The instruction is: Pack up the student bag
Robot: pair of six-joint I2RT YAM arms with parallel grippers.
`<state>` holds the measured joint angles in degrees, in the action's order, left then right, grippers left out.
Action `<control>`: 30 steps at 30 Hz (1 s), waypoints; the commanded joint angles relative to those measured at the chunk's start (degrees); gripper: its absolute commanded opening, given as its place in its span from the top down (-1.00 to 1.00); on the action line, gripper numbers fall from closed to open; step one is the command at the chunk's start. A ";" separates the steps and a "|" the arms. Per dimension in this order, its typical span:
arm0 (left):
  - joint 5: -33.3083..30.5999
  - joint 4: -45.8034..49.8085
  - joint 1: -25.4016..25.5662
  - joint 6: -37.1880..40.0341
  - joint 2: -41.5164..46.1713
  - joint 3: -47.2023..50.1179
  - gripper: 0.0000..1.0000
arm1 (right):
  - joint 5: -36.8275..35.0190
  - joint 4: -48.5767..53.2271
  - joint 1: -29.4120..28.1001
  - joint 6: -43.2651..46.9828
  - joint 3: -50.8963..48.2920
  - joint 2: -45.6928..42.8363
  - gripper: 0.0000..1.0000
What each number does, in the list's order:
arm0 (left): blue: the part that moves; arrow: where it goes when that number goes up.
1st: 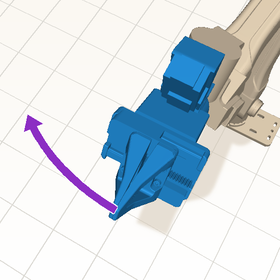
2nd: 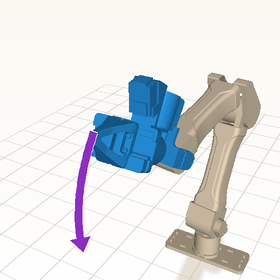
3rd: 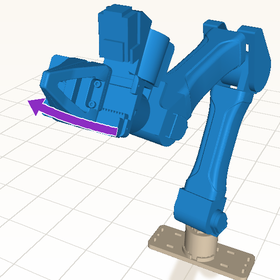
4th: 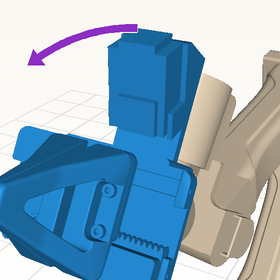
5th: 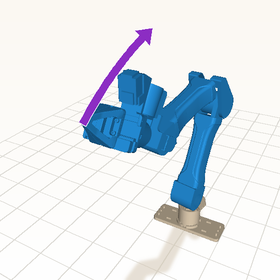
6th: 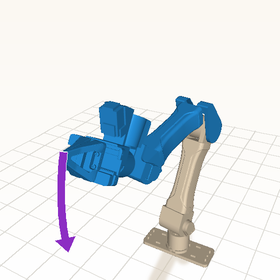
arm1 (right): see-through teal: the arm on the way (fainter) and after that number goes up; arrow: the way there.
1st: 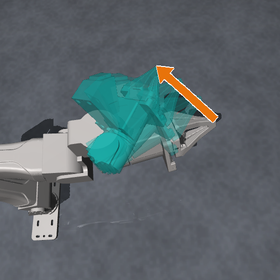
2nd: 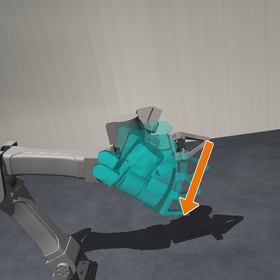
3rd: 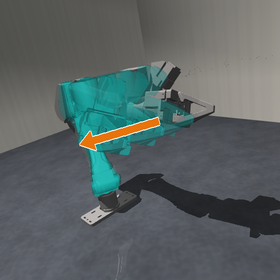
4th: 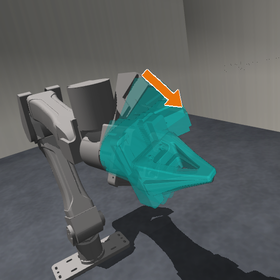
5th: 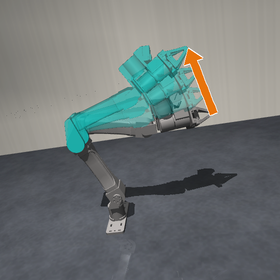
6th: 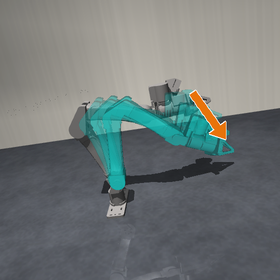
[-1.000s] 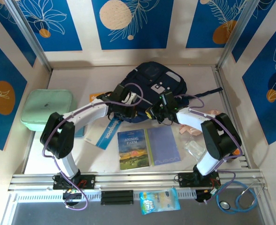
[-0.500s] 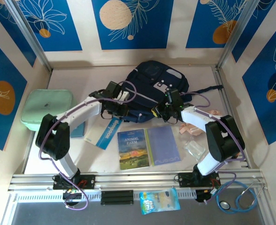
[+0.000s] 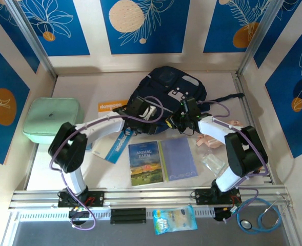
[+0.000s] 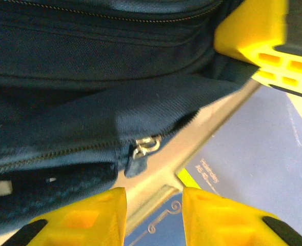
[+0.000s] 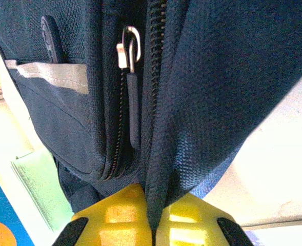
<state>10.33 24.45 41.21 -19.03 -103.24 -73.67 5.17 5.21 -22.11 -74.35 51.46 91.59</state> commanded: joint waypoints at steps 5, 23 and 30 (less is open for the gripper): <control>-7.43 4.73 2.02 1.18 -6.35 -7.27 0.34 | 0.63 -1.02 -0.48 1.14 2.41 -0.72 0.93; -11.44 9.86 2.31 -1.60 -9.50 -12.81 0.95 | 0.57 -0.96 -0.35 1.85 2.23 -0.62 0.95; -8.24 15.75 2.10 -1.62 -5.82 -12.47 1.00 | -1.17 0.42 0.11 3.04 2.39 -1.24 0.95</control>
<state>1.15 34.74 43.31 -20.32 -112.03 -85.25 4.95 5.45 -22.35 -73.43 51.66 91.61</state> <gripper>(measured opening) 0.049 0.062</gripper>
